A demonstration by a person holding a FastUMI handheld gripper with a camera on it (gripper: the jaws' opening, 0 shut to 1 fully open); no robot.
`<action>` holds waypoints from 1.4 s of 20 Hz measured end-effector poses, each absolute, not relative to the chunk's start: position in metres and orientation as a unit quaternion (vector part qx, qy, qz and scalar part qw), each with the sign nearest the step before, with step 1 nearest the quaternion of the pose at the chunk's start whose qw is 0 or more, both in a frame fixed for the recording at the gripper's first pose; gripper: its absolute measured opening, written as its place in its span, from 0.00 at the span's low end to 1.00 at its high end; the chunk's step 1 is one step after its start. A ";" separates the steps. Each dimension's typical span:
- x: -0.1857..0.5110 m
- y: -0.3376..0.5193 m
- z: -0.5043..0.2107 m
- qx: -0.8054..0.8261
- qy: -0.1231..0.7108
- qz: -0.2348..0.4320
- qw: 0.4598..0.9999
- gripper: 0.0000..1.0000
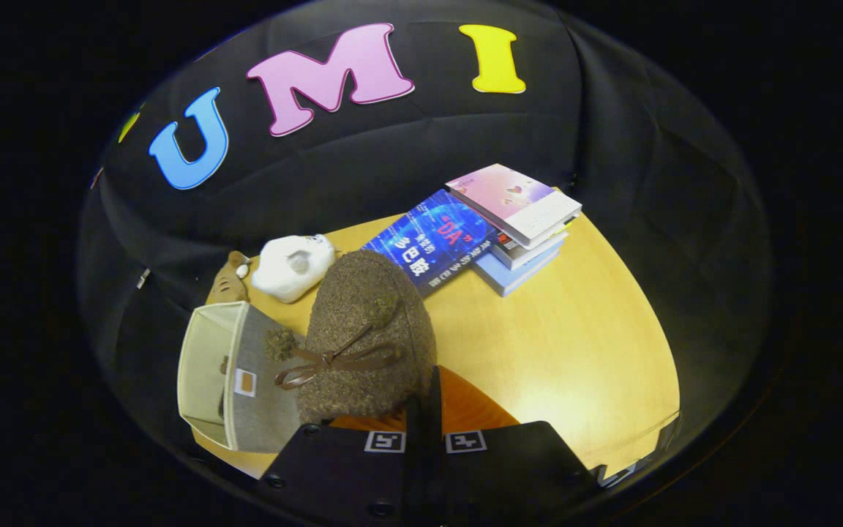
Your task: Open the storage box then place both shoes into the box .Put the left shoe in first, then the right shoe, with the right side of both shoes facing outward in a uniform manner.
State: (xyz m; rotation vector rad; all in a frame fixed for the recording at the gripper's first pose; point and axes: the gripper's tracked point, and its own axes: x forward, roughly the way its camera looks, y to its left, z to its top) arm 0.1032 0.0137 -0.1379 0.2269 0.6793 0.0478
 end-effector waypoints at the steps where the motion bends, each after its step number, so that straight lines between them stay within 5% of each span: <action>1: 0.103 0.032 -0.130 0.117 0.328 0.032 0.937 0.05; 15: 0.094 0.243 -0.122 0.127 0.375 0.121 0.910 0.05; 28: 0.114 0.285 -0.195 0.048 0.416 0.043 0.907 0.07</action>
